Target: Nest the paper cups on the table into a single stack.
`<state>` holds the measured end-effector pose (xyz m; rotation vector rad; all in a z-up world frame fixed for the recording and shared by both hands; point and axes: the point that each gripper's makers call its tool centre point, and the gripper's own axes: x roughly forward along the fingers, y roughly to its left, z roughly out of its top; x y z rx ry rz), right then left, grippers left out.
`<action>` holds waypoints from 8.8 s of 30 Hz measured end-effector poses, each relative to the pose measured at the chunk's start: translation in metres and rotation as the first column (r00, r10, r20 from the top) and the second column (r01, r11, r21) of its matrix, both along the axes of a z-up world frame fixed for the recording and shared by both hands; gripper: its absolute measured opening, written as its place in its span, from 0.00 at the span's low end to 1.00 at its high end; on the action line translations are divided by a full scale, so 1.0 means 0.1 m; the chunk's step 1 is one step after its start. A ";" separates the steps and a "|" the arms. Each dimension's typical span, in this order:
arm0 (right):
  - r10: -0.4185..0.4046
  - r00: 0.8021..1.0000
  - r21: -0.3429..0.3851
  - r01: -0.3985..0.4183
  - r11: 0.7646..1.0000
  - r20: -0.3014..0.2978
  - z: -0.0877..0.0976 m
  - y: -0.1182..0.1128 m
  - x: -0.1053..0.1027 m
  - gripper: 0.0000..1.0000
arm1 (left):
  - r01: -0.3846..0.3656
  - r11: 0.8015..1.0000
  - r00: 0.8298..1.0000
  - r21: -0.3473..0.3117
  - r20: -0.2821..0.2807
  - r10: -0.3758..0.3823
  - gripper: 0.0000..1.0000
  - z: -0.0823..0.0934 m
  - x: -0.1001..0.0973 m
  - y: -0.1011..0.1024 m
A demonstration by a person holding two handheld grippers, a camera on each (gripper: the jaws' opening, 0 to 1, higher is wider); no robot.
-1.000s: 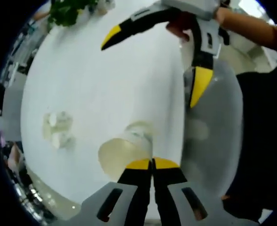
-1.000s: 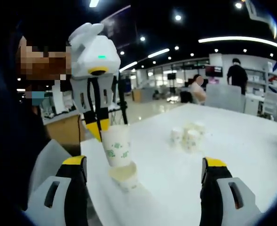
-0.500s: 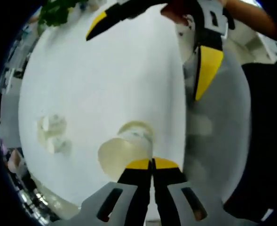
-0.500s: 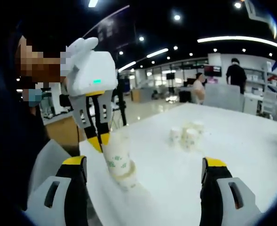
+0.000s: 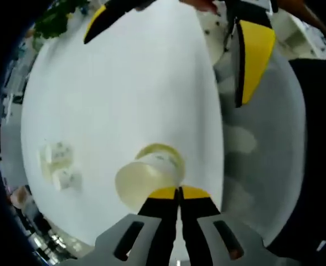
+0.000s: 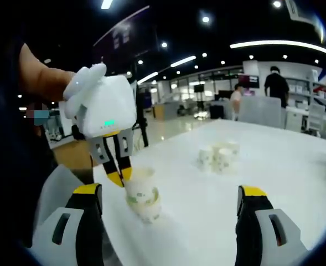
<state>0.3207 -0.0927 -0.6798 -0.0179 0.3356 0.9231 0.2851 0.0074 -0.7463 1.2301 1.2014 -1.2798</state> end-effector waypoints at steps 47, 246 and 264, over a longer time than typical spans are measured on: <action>-0.006 1.000 -0.009 0.005 1.000 -0.016 -0.06 -0.01 0.04 1.00 | -0.077 0.979 0.992 -0.189 0.085 0.094 0.58 -0.15 0.21 -0.06; -0.182 0.983 -0.092 0.183 0.979 0.013 -1.18 0.56 3.10 0.37 | -0.348 0.143 0.569 -0.927 -0.087 0.818 0.99 0.29 0.69 1.66; -0.180 0.982 -0.073 0.184 0.980 0.050 -0.69 0.50 3.14 0.36 | -0.336 0.136 0.583 -0.932 -0.093 0.807 0.99 0.37 0.71 1.58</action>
